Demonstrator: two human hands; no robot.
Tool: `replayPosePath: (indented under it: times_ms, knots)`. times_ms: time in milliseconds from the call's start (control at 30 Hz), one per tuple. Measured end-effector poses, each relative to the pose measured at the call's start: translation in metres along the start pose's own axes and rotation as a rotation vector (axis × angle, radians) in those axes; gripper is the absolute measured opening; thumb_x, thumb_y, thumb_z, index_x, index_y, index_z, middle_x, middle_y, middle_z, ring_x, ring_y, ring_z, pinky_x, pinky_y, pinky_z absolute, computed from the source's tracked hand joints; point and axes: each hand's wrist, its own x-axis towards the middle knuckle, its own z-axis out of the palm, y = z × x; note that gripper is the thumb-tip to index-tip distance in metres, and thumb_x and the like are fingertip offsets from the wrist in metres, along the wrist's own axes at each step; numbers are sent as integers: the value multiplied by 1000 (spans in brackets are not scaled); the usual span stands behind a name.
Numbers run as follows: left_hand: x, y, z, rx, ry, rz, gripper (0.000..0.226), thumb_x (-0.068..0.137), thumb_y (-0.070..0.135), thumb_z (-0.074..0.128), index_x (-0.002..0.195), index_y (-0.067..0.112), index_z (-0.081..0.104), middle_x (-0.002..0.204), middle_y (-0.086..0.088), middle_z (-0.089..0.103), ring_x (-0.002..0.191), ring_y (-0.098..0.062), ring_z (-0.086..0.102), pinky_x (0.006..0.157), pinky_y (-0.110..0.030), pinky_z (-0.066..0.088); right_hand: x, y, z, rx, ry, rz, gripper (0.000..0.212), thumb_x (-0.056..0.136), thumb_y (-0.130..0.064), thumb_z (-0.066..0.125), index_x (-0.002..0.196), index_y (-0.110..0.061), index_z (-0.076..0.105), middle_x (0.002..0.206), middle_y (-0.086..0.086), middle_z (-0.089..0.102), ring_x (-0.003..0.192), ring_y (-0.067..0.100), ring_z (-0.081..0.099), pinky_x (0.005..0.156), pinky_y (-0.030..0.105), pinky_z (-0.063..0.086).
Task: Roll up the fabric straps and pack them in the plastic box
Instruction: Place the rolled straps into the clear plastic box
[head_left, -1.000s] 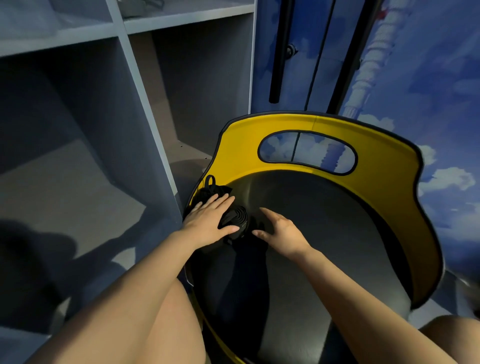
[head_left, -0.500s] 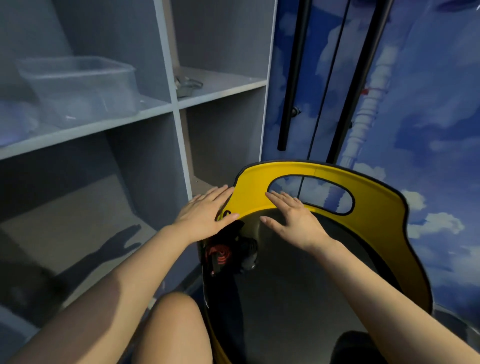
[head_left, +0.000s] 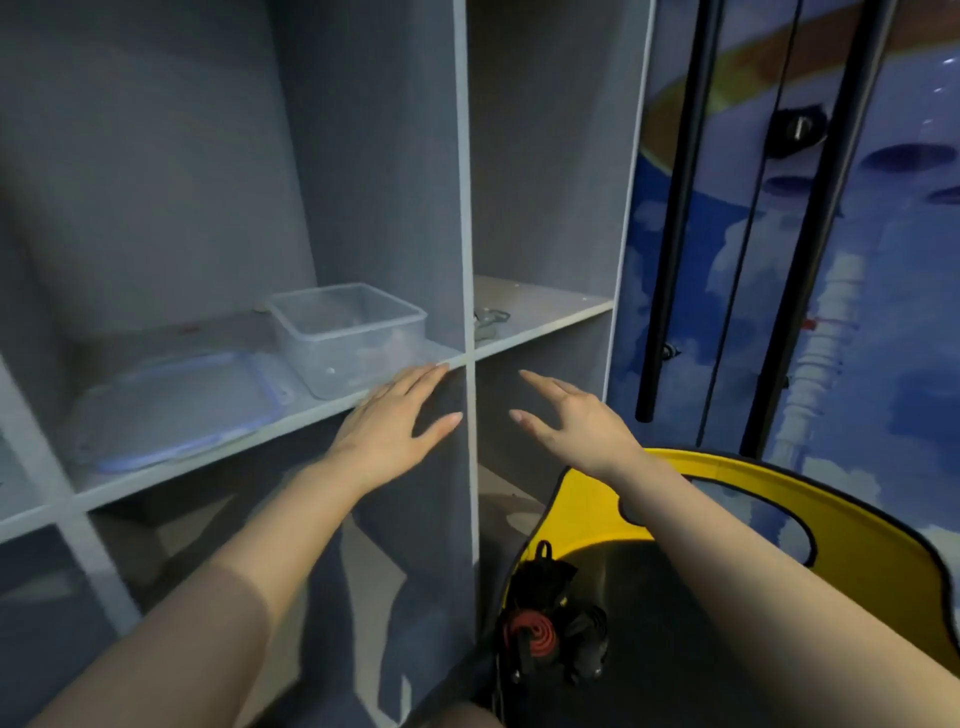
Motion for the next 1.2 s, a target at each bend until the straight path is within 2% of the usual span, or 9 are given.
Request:
replayPosePath:
  times_ms: [233,300,400,700,800,867,933,1000,1200]
  knots:
    - [0,-64,-48,-11,257,-118,77,82,65,30,144,20,34,155,4,24,147,-13,7,118,-35,9,84,-64,12,179,-23,-37,60,92,-55,40,145,-29,30,148,5,40,134,25,38,106,37,35]
    - [4,-79,-55,-103,299,-184,69,88,58,41,143,16,36,155,0,25,146,-15,10,118,-34,11,105,-82,18,225,-26,-42,59,93,-53,41,145,-26,31,146,6,42,134,25,39,108,37,33]
    - [16,-93,-59,-285,291,-328,57,95,38,47,145,14,33,155,-4,24,145,-15,16,115,-25,11,128,-97,24,254,-17,-17,59,94,-52,40,144,-22,34,143,9,47,131,27,42,107,37,35]
    - [71,-107,-70,-766,268,-761,54,98,33,44,144,5,31,148,-16,37,135,-31,38,110,-38,31,163,-106,34,435,-91,242,60,97,-49,35,147,-16,29,148,11,38,134,32,39,106,36,34]
    - [80,-106,-64,-941,267,-833,39,99,17,42,133,-1,44,129,-26,53,110,-29,55,84,-35,47,163,-110,36,562,-95,293,56,95,-39,39,144,-12,34,140,15,46,118,33,53,90,42,51]
    - [82,-107,-62,-962,257,-859,35,95,4,42,127,-8,49,90,-25,59,76,-26,53,61,-29,41,159,-110,37,598,-75,295,50,93,-33,40,137,-10,43,131,16,53,114,34,55,92,45,50]
    - [84,-114,-60,-932,290,-900,33,88,-3,45,120,-11,53,83,-25,57,79,-31,58,67,-33,42,152,-110,36,611,-53,296,45,90,-30,43,129,-9,51,124,16,58,111,33,56,95,44,48]
    - [87,-115,-61,-890,354,-923,30,82,-5,48,110,-11,58,104,-33,60,96,-39,62,74,-39,45,143,-111,33,640,-27,294,40,89,-28,45,123,-9,56,121,15,61,109,32,57,96,41,47]
    - [87,-88,-64,-878,448,-844,20,72,-4,49,85,5,61,96,-29,60,94,-39,62,83,-55,50,115,-99,10,805,59,320,26,90,-23,51,113,-16,57,104,4,60,103,25,59,95,39,49]
